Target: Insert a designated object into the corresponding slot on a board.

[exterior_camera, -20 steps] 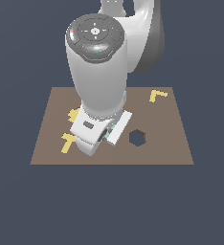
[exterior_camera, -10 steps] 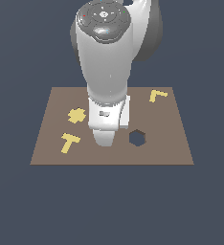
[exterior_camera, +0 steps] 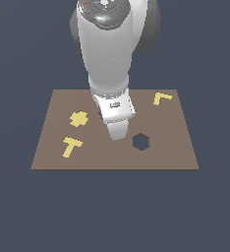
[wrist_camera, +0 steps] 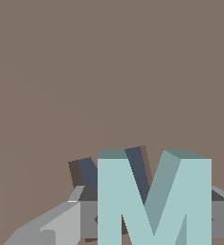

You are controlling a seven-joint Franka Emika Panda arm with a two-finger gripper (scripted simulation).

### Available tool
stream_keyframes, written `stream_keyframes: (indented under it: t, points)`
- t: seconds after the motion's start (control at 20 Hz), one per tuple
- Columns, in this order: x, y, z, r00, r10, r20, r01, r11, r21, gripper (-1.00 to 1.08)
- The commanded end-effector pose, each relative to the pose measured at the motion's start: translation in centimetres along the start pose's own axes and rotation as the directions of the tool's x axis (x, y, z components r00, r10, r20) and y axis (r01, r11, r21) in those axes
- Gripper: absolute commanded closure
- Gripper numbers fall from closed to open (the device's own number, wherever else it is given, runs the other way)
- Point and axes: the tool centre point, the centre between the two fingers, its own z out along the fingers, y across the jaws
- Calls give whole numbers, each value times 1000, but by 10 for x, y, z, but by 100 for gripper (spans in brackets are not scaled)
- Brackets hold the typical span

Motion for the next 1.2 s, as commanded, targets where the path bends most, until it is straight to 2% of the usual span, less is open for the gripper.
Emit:
stream_keyframes:
  t: [0.0,0.5,1.15]
  points:
    - [0,-5,-1,998,-65,0,65,998,0,108]
    - [-4,-16,-2,978,-209,0,209,978,0,108]
    - [-5,-17,0,975,-221,0,221,975,0,108]
